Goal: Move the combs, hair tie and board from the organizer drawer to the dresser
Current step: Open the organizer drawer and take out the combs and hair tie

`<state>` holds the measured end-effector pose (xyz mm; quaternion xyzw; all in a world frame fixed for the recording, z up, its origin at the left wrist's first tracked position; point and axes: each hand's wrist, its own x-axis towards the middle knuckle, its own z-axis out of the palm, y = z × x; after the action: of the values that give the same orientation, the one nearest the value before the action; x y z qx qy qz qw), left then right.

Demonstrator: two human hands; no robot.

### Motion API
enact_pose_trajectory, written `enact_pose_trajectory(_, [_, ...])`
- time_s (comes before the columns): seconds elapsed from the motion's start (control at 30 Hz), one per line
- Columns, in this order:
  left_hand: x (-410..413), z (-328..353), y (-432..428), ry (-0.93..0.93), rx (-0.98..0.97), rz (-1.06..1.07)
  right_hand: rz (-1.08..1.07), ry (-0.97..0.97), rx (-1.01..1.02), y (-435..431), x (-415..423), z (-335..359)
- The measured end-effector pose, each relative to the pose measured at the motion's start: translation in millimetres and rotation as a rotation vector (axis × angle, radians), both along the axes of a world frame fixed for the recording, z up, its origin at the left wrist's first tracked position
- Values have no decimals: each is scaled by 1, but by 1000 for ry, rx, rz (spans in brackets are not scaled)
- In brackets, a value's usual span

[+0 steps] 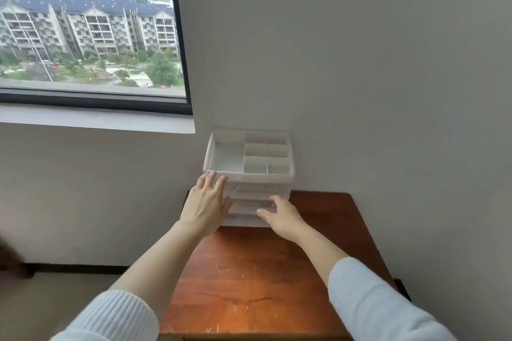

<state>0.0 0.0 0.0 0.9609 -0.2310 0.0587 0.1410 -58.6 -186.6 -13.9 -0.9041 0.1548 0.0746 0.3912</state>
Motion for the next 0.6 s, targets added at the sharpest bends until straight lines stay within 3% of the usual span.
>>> enact_pose_trajectory(0.13, [32,-13,1,-151,83,-56,-53,14,278,5,28,-19])
enact_pose_trajectory(0.23, [48,-23,2,-160,112,-119,-194,78,539,13,45,-27])
enact_pose_trajectory(0.47, [52,-23,5,-184,-52,-172,-612,32,1197,25,60,-35])
enact_pose_trajectory(0.6, [53,-20,7,-110,-120,-186,-704,-7,1374,35,62,-32])
